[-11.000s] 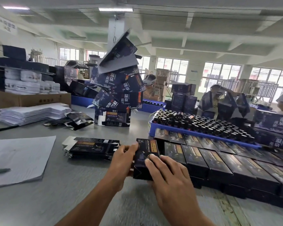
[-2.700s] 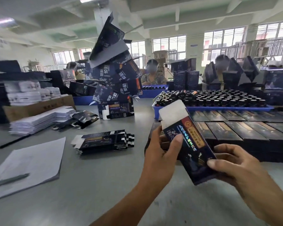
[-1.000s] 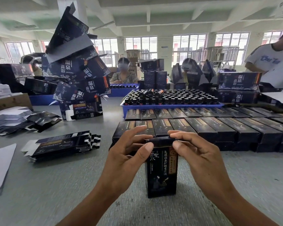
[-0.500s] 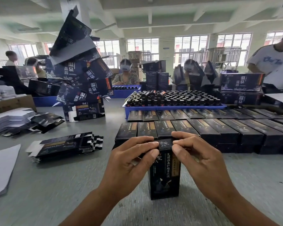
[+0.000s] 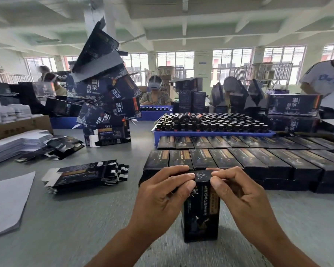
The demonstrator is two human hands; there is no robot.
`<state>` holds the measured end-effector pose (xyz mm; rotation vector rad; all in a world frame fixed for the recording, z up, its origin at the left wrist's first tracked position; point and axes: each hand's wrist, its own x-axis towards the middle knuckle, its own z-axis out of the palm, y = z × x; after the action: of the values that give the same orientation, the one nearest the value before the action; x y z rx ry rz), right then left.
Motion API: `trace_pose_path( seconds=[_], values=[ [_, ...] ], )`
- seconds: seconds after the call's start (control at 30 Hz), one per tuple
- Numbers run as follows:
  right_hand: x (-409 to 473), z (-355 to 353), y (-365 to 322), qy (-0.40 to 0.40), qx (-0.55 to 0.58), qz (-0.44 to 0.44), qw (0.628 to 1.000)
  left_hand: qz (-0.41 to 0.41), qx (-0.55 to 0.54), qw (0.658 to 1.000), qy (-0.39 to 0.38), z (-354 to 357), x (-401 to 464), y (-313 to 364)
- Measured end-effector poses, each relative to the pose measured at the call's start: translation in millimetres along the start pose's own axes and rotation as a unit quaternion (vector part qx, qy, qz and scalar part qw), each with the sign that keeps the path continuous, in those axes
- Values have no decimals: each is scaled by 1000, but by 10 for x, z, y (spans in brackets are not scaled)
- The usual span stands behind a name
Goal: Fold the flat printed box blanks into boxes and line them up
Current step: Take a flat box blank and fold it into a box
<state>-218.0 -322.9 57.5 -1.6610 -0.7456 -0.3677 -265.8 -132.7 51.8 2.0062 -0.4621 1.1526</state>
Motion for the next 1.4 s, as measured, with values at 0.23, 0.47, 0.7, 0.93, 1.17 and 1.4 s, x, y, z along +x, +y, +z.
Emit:
trace_pose_path(
  seconds=[0.23,0.47,0.7,0.93,1.17,1.4],
  values=[
    [18,-6,57,-19,11,11,1000,-64,5,991,-121,-54,-63,-85],
    [-1,4,67,-62,-14,36,997,-128,-24,974,-187,-90,-48,-159],
    [3,-7,88,-78,-37,47,995,-131,-9,972,-195,-86,-72,-161],
    [-5,5,131,-100,-47,44,993,-145,-12,970,-194,-84,-65,-136],
    [-16,18,184,-105,-74,38,991,-146,4,969,-198,-77,-43,-104],
    [-66,74,223,-99,-125,31,987,-156,0,974,-166,-46,-68,-117]
  ],
)
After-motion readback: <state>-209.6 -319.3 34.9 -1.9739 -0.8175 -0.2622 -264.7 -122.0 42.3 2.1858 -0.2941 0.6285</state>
